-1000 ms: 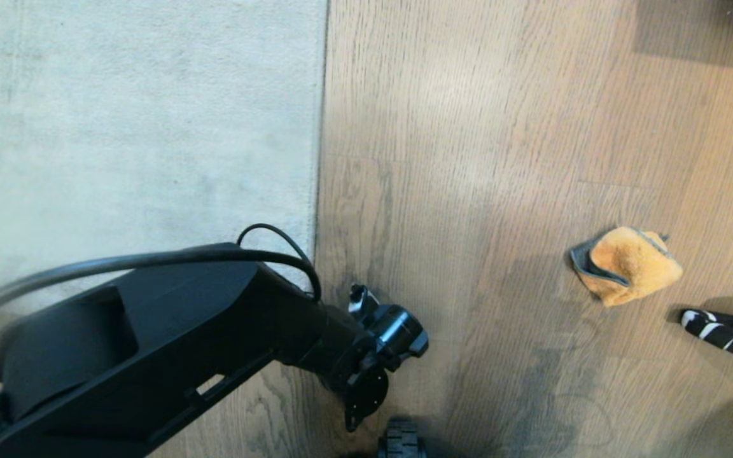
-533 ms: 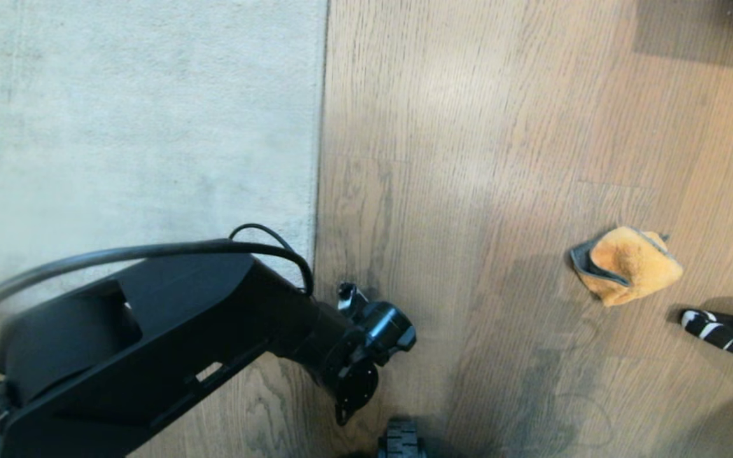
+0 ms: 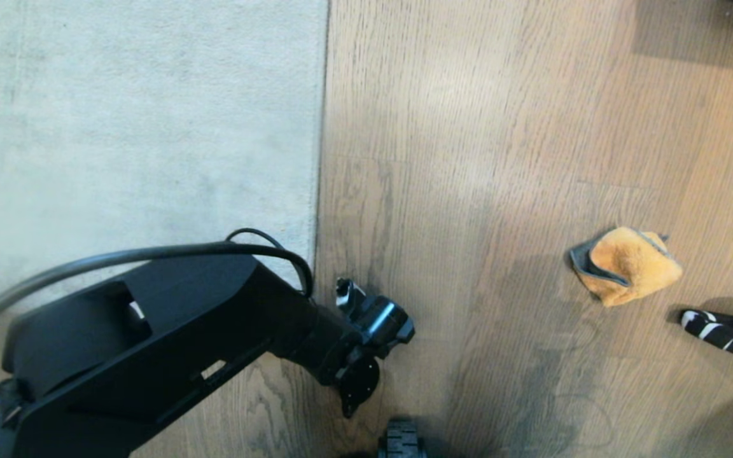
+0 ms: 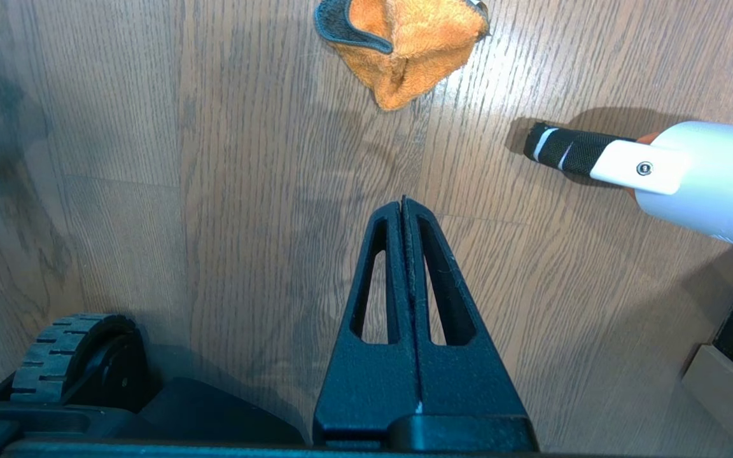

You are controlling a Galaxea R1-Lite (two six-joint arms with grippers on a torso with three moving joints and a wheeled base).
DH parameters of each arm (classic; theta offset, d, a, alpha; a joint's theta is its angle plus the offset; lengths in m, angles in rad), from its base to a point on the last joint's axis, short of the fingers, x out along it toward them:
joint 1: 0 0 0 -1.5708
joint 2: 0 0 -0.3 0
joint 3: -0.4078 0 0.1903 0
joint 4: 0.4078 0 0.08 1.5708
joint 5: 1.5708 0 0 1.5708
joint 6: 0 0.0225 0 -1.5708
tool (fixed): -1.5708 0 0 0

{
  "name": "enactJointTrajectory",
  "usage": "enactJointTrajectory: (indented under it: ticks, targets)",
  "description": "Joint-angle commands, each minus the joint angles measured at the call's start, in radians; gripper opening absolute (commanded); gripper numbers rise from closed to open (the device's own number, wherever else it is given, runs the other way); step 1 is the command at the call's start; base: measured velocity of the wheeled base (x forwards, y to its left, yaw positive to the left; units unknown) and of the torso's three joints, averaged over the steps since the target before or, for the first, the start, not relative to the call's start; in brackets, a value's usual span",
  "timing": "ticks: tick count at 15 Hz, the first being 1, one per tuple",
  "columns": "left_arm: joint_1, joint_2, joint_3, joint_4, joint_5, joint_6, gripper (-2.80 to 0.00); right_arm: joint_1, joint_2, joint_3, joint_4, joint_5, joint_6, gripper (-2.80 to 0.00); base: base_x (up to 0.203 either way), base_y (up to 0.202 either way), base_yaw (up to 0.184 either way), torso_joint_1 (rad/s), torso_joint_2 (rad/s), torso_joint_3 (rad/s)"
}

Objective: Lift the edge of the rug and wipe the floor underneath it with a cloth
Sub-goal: Lift up the carpet

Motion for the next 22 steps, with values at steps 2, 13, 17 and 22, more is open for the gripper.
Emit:
enactJointTrajectory:
  ticks: [2, 13, 17, 22]
  targets:
    - [-0.001, 0.018, -0.008, -0.019, 0.001, -0.004, 0.0, 0.0, 0.0, 0.0, -0.001, 0.0, 0.0, -2.8, 0.0, 0.0, 0.0, 0.0, 0.0, 0.0]
    - [0.018, -0.013, 0.054, -0.035, 0.002, 0.0, 0.0, 0.0, 0.001, 0.0, -0.001, 0.0, 0.0, -2.8, 0.0, 0.0, 0.0, 0.0, 0.0, 0.0]
    - [0.055, -0.04, 0.088, -0.035, 0.002, 0.002, 0.0, 0.0, 0.0, 0.0, -0.001, 0.0, 0.0, -2.8, 0.0, 0.0, 0.0, 0.0, 0.0, 0.0]
    - [0.085, -0.074, 0.118, -0.033, 0.002, 0.019, 0.0, -0.001, 0.001, 0.0, -0.001, 0.001, 0.0, -2.8, 0.0, 0.0, 0.0, 0.0, 0.0, 0.0]
